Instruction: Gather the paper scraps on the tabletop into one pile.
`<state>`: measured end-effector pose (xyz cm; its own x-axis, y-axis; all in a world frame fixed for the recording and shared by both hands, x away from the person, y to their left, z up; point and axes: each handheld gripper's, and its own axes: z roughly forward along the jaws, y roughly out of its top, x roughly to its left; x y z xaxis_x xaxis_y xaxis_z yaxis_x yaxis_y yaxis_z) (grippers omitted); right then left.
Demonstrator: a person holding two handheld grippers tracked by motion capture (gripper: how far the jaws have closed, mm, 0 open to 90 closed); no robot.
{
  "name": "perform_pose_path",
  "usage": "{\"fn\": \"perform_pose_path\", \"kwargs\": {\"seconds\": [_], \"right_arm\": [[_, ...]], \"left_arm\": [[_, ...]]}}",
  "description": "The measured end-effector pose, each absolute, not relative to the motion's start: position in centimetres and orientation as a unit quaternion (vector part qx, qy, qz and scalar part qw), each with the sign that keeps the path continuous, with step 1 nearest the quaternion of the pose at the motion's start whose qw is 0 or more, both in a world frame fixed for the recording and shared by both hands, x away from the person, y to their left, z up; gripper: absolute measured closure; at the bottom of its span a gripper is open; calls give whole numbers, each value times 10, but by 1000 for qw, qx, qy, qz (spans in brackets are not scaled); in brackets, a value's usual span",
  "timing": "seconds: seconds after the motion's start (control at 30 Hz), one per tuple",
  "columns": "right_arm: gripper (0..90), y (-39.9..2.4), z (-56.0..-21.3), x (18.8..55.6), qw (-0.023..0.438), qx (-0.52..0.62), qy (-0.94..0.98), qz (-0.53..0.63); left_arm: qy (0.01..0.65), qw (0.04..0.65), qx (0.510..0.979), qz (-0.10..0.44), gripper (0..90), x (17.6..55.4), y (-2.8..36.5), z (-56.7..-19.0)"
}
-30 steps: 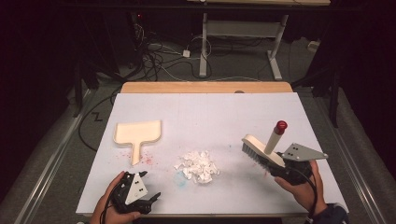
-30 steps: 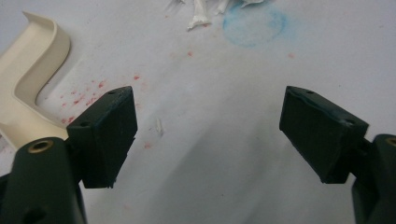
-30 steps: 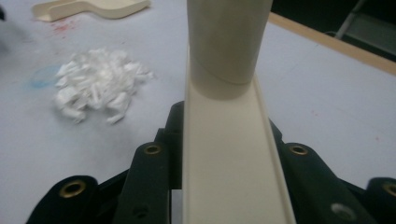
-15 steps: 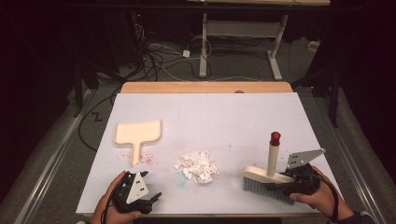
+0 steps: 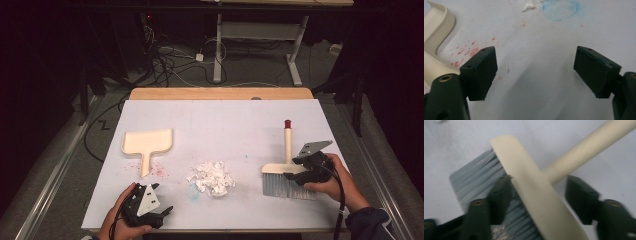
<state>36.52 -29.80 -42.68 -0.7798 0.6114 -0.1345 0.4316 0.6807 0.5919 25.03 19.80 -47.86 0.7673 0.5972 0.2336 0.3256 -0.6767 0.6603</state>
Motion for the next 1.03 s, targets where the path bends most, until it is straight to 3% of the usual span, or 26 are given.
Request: {"fn": "perform_pose_path", "kwargs": {"seconds": [0.07, 0.13, 0.37, 0.63, 1.03], "right_arm": [[333, -299, -422, 362, 207, 299, 882, 299], [321, -301, -416, 356, 261, 317, 855, 317], [245, -299, -416, 311, 344, 323, 787, 397], [211, -292, -424, 272, 357, 323, 769, 421], [204, -287, -429, 270, 366, 310, 778, 406]], "left_arm": [[261, 307, 888, 223, 180, 249, 198, -478], [260, 306, 887, 226, 180, 248, 198, -477], [264, 310, 882, 238, 173, 248, 199, -476], [262, 313, 881, 240, 170, 248, 199, -476], [263, 307, 883, 237, 170, 252, 195, -477]]}}
